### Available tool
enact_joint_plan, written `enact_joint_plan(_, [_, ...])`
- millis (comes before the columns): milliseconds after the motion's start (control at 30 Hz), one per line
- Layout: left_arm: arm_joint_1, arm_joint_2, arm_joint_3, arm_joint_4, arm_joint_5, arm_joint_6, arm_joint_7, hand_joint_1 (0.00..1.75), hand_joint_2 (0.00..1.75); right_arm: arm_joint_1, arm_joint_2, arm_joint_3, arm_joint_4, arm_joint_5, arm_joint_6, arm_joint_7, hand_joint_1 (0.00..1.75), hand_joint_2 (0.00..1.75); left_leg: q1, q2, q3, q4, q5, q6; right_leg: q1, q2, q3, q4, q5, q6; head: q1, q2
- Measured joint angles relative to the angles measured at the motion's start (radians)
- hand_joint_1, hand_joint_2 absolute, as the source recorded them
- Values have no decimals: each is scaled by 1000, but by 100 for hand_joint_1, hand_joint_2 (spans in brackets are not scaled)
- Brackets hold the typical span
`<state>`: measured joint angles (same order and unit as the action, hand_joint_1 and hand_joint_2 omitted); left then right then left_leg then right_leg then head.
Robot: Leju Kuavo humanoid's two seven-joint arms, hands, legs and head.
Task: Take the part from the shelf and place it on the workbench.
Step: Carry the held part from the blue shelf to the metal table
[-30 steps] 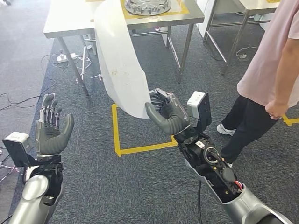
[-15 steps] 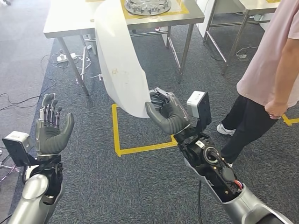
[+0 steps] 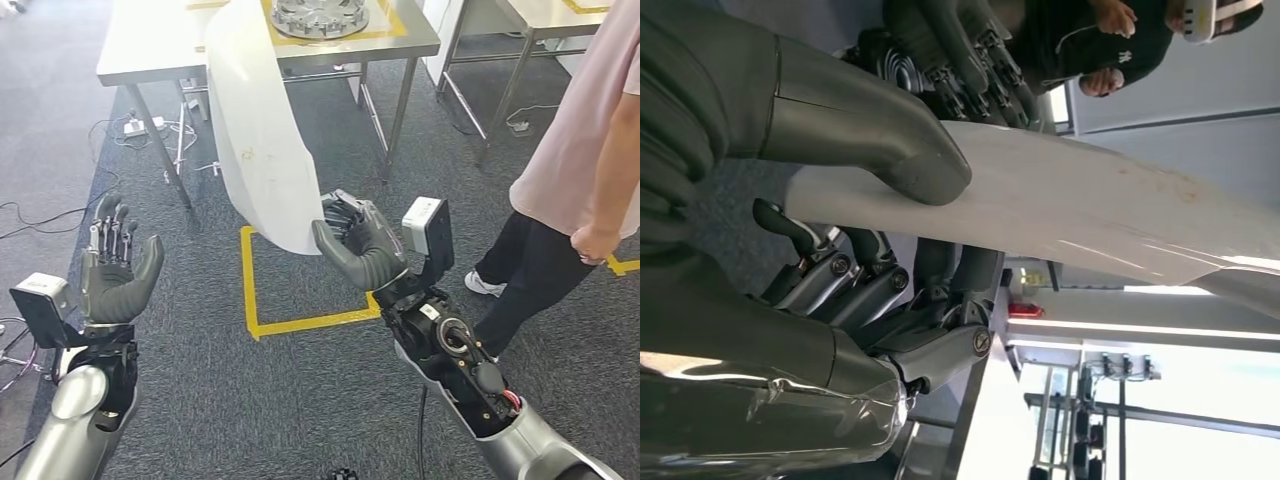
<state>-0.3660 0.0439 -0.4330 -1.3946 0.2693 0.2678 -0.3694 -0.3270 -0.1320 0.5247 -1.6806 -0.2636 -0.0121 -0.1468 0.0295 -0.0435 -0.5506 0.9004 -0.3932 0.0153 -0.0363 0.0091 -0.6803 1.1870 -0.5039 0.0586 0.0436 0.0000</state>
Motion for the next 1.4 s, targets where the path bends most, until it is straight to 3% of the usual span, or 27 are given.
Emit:
enact_joint_plan(67, [0, 0, 0, 1, 0, 0, 0, 0, 175, 0, 0, 0, 1, 0, 0, 0, 175, 175, 6, -4, 1, 19, -18, -17, -12, 4, 57, -133, 73, 18, 9, 0])
enact_joint_plan(133, [-2, 1, 0, 3, 0, 1, -1, 0, 175, 1, 0, 1, 4, 0, 0, 0, 175, 175, 5, -7, -10, 42, -32, -33, -16, 13, 94, -212, 94, 16, 16, 0])
enact_joint_plan(233, [-1, 1, -1, 4, 0, 6, -1, 0, 175, 4, 0, 3, 6, 0, 0, -1, 175, 175, 8, -6, -20, 50, -35, -48, -10, 16, 96, -210, 79, -15, 5, 0])
enact_joint_plan(300, [-3, 2, -2, 4, 0, 13, -1, 0, 175, 0, 0, 3, 7, 0, 3, -4, 175, 175, 9, 13, -37, 94, -53, -54, -8, 12, 108, -212, 72, -32, -5, 0])
enact_joint_plan(333, [-4, 3, -2, 4, 0, 16, -1, 0, 175, -1, 0, 3, 7, 0, 4, -6, 175, 175, 7, 24, -67, 149, -71, -54, -7, 9, 114, -213, 68, -40, -13, 0])
enact_joint_plan(400, [-1, 4, -2, 4, 0, 19, 0, 0, 175, -2, 0, 4, 8, 0, 6, -6, 175, 175, 3, 35, -160, 297, -109, -51, -1, 2, 123, -213, 58, -51, -25, 0])
enact_joint_plan(433, [2, 4, -2, 4, 0, 20, 1, 0, 175, -2, 0, 4, 10, 0, 6, -6, 175, 175, 1, 35, -202, 351, -114, -47, 3, 1, 128, -213, 53, -54, -27, 0])
enact_joint_plan(467, [5, 5, -2, 4, 0, 21, 2, 0, 175, -2, 0, 5, 11, 0, 7, -6, 175, 175, -1, 35, -225, 368, -101, -41, 6, -1, 134, -213, 48, -56, -28, 0])
enact_joint_plan(500, [7, 6, -2, 4, 0, 22, 2, 0, 175, -2, 0, 5, 12, 0, 7, -6, 175, 175, -5, 35, -226, 344, -71, -33, 9, -1, 142, -214, 41, -57, -28, 0])
enact_joint_plan(567, [6, 7, -2, 4, 0, 23, 2, 0, 175, -2, 0, 5, 14, 0, 7, -6, 175, 175, -19, 38, -177, 208, 12, -9, 14, -3, 161, -215, 28, -56, -30, 0])
enact_joint_plan(633, [3, 7, -3, 4, -1, 25, 3, 0, 175, -3, 1, 5, 14, 0, 8, -7, 175, 175, -33, 44, -124, 94, 43, 8, 19, -5, 172, -220, 15, -50, -31, 0])
enact_joint_plan(733, [5, 8, -4, 2, -3, 32, 5, 0, 175, -2, 1, 6, 15, -1, 13, -8, 175, 175, -36, 40, -95, 56, 24, 15, 20, -7, 186, -222, 13, -33, -31, 0])
enact_joint_plan(800, [7, 8, -4, 0, -3, 35, 6, 0, 175, -3, 1, 5, 15, -1, 18, -10, 175, 175, -33, 36, -71, 46, 14, 24, 19, -8, 174, -181, 3, -26, -25, 0])
enact_joint_plan(900, [11, 9, -6, -1, -3, 35, 6, 0, 175, -1, 1, 5, 16, -1, 20, -10, 175, 175, -34, 33, -39, 42, -7, 34, 19, -7, 69, -4, -52, -23, -14, 0])
enact_joint_plan(967, [18, 9, -8, -1, -3, 34, 6, 0, 175, 5, 1, 5, 16, -1, 20, -10, 175, 175, -36, 30, -16, 43, -26, 35, 19, -7, 6, 60, -83, -19, -8, 0])
enact_joint_plan(1000, [20, 9, -9, -1, -3, 33, 6, 0, 175, 7, 1, 5, 16, -1, 20, -10, 175, 175, -36, 28, -1, 43, -37, 35, 19, -7, -4, 43, -74, -18, -5, 0])
enact_joint_plan(1033, [22, 9, -10, -1, -3, 33, 6, 0, 175, 8, 0, 4, 16, -1, 20, -10, 175, 175, -37, 26, 16, 43, -49, 34, 19, -7, 1, -5, -43, -19, -1, 0])
enact_joint_plan(1100, [22, 9, -12, -1, -3, 29, 6, 0, 175, 9, 0, 3, 16, -1, 19, -10, 175, 175, -38, 24, 45, 45, -74, 29, 22, -6, 26, -140, 67, -28, 6, 0])
enact_joint_plan(1167, [22, 9, -14, -1, -3, 26, 6, 0, 175, 9, 0, 4, 16, -1, 19, -9, 175, 175, -40, 21, 56, 47, -92, 20, 29, -4, 46, -216, 133, -42, 5, 0])
enact_joint_plan(1300, [17, 8, -15, -2, -3, 25, 7, 0, 175, 4, 1, 2, 13, 0, 18, -9, 175, 175, -35, 21, 53, 69, -95, -2, 32, -5, 75, -238, 126, -68, 1, 0])
enact_joint_plan(1333, [16, 8, -15, -3, -3, 25, 7, 0, 175, 2, 2, 2, 13, 0, 18, -10, 175, 175, -34, 23, 28, 116, -87, -7, 29, -6, 87, -245, 122, -72, 0, 0])
enact_joint_plan(1400, [16, 9, -15, -3, -3, 25, 6, 0, 175, 2, 2, 2, 12, 0, 18, -10, 175, 175, -29, 28, -65, 250, -92, -17, 25, -7, 113, -253, 107, -78, -7, 0])
